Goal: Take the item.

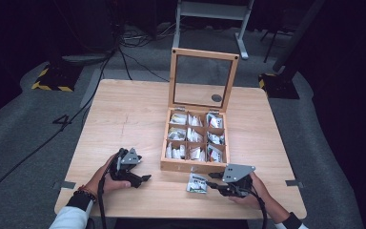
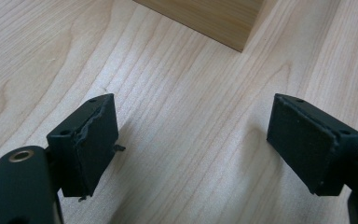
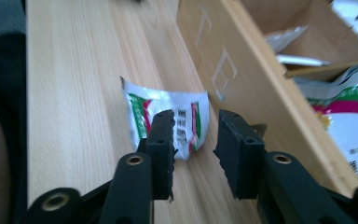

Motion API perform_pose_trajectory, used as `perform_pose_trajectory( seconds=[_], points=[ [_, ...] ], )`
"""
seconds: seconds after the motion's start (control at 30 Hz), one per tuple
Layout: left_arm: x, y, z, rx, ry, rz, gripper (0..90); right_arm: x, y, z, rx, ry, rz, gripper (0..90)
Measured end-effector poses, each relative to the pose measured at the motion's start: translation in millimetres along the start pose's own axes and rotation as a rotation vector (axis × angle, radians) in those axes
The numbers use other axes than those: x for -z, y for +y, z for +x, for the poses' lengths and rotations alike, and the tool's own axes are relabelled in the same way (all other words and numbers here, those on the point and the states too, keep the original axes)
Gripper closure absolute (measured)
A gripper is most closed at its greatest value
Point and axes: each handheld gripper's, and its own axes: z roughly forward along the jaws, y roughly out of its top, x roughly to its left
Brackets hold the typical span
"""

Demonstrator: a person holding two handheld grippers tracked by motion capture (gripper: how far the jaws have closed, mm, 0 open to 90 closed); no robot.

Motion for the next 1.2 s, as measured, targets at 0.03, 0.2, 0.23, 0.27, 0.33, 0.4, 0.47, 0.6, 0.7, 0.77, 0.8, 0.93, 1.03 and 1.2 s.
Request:
perform_pose_trajectory(
  seconds=[0.03,0.2,0.23,0.27,0.33,0.4,0.47,0.6,0.7,0.77,0.8,0.93,1.03,1.2],
  points=[
    [0.0,0.0,0.1,0.0,0.0,0.0,16.7,0.0,0.0,0.0,0.0,0.0,0.0,65.4],
    [3.2,2.4,1.7,0.012,0.017,0.042,17.0,19.0,3.8,-9.2,-0.04,-0.025,-0.074,60.1],
    [3.7,4.9,2.0,0.018,0.024,0.061,17.6,22.0,4.1,-10.6,-0.042,-0.022,-0.087,59.7],
    [4.4,5.8,2.1,0.016,0.024,0.068,18.9,24.7,4.4,-12.3,-0.046,-0.023,-0.104,58.0],
    [4.3,6.2,2.1,0.013,0.031,0.062,21.3,29.8,5.9,-16.1,-0.063,-0.048,-0.121,54.2],
    [4.4,6.9,3.6,0.028,0.031,0.066,21.0,34.8,6.5,-20.5,-0.082,-0.069,-0.137,53.5],
    [6.3,8.2,5.6,0.04,0.024,0.048,20.0,38.6,6.5,-23.9,-0.085,-0.091,-0.142,51.9],
    [14.2,13.7,11.1,0.073,0.037,-0.008,22.1,46.6,7.3,-30.3,-0.091,-0.126,-0.154,47.1],
    [15.8,16.7,12.8,0.068,0.057,-0.017,23.2,51.6,7.6,-36.8,-0.107,-0.157,-0.162,45.0],
    [17.5,22.8,16.0,0.075,0.055,-0.037,23.2,53.9,6.4,-42.1,-0.119,-0.179,-0.159,44.0],
    [18.8,25.3,17.3,0.078,0.058,-0.045,23.2,54.7,5.4,-45.4,-0.125,-0.188,-0.154,44.0],
    [23.7,35.4,22.7,0.085,0.079,-0.089,22.8,57.8,1.2,-59.4,-0.159,-0.231,-0.142,42.0],
    [25.5,41.2,24.8,0.087,0.094,-0.107,22.4,59.5,-0.5,-67.1,-0.18,-0.251,-0.145,40.9],
    [26.8,60.5,27.5,0.063,0.109,-0.134,21.7,63.6,-1.8,-87.2,-0.228,-0.293,-0.138,38.7]
  ],
)
